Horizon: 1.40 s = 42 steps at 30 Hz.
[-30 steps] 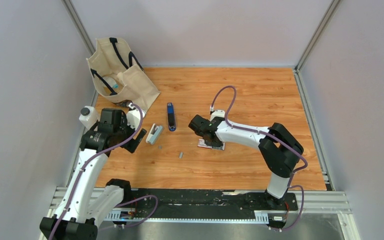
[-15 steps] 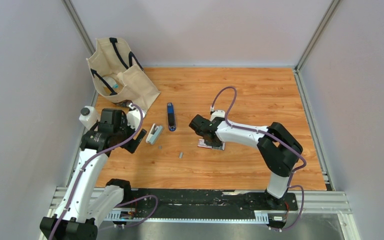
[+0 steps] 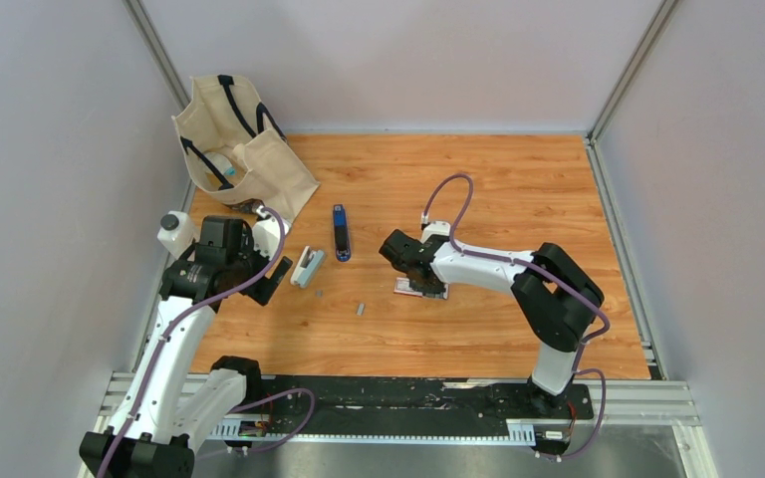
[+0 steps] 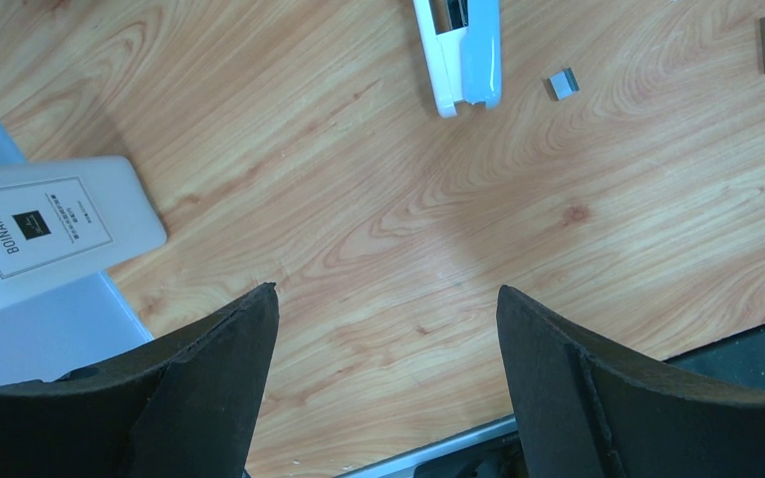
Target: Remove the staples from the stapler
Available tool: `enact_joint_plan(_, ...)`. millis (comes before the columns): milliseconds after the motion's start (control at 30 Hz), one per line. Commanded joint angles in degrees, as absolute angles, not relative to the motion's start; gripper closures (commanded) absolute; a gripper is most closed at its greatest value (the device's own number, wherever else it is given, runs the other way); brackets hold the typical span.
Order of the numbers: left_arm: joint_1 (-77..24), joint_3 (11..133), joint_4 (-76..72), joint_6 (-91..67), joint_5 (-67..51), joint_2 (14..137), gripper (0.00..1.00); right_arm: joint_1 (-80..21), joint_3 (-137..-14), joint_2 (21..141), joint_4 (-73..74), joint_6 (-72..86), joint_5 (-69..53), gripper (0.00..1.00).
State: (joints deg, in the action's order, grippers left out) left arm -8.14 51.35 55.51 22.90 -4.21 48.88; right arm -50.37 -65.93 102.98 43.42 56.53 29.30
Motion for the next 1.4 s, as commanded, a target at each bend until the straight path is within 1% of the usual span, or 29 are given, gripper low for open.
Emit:
enact_joint_plan(0,-7.9,51.4,54.8,23.5,-4.4,48.8,0.11,-49.9,-64.8,102.1,41.6,56.1,30.1,0.80)
enact_joint_plan(233,-7.9,51.3,54.7,23.4,-4.4,48.5,0.11,-49.8,-64.4,102.3,39.9,55.1,29.4,0.78)
enact_joint_plan(800,-7.9,51.0,54.5,23.4,-5.0,48.4,0.11,-49.5,-65.2,101.8,38.7,52.8,30.1,0.78)
enact_joint_plan(867,-7.9,50.9,54.5,23.4,-5.0,48.4,0.11,-49.4,-65.3,101.9,38.5,52.6,30.1,0.76)
enact_joint_plan(967,-7.9,51.0,54.6,23.4,-5.2,48.5,0.11,-49.5,-65.1,101.8,38.2,52.4,29.6,0.67)
enact_joint_plan(1000,-7.9,51.0,54.5,23.4,-5.2,48.5,0.11,-49.4,-65.0,101.5,38.1,52.3,29.4,0.65)
enact_joint_plan(1133,-7.9,51.0,54.5,23.5,-5.3,48.4,0.11,-49.5,-64.2,99.8,37.6,51.9,28.6,0.62)
enact_joint_plan(1367,-7.9,51.0,54.6,23.5,-5.5,48.3,0.11,-49.7,-64.5,95.5,38.1,51.3,28.1,0.61)
